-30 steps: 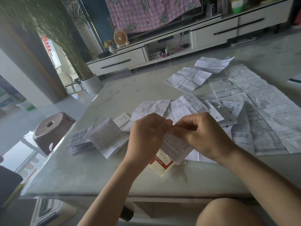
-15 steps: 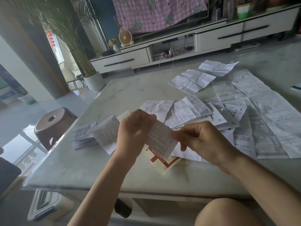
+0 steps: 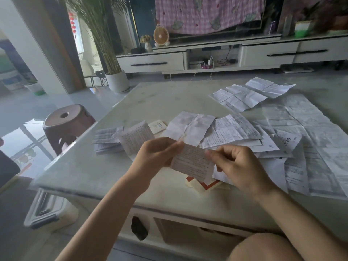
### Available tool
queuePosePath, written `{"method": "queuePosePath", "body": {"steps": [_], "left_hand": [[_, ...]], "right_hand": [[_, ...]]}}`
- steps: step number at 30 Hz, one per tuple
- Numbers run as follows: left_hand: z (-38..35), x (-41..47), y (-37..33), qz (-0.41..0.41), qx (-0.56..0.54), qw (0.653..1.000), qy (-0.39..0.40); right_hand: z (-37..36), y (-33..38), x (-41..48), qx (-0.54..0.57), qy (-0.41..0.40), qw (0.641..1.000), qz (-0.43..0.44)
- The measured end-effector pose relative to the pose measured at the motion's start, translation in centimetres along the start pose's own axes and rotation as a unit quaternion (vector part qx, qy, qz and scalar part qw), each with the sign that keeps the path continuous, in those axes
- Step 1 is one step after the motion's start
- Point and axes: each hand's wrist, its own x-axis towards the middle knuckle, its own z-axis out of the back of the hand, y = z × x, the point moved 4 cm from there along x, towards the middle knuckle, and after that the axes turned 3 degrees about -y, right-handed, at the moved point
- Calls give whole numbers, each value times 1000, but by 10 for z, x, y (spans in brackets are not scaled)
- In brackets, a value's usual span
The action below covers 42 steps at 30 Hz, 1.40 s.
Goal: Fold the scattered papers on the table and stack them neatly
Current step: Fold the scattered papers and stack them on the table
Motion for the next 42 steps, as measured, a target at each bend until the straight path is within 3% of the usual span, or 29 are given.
{"method": "queuePosePath", "body": {"steps": [2, 5, 8, 11, 19, 23, 27, 29, 32, 35, 39, 42], "left_hand": [[15, -4, 8, 19, -28, 999, -4], [37, -13, 18, 37, -60, 994, -89], [61, -25, 31, 54, -61, 985, -150], [79, -33, 37, 52, -52, 983, -167], [113, -31, 44, 47, -37, 971, -233], [124, -36, 39, -42, 140, 936, -320], [115, -42, 32, -120, 250, 905, -322], [109, -43, 31, -149, 263, 898, -321], [95, -43, 28, -179, 246, 899, -317], [74, -44, 29, -185, 230, 912, -283], [46, -47, 34, -144, 194, 944, -225], [38, -43, 34, -109, 84, 969, -207]], "right_hand": [[-10, 1, 7, 17, 10, 1000, -10], [-25, 0, 15, 46, 66, 995, -61], [-52, -5, 24, -13, 127, 987, -101], [-70, -3, 36, -74, 129, 985, -86], [-111, 5, 70, -100, 113, 985, -89], [-136, 2, 70, -143, 120, 979, -81], [-109, 3, 78, -320, 8, 947, 5], [-96, 0, 76, -396, 38, 916, 56], [-95, -13, 64, -484, 139, 862, 56], [-98, -21, 61, -535, 150, 829, 64], [-103, -14, 62, -542, 122, 823, 117], [-99, 18, 52, -439, 28, 869, 228]]}}
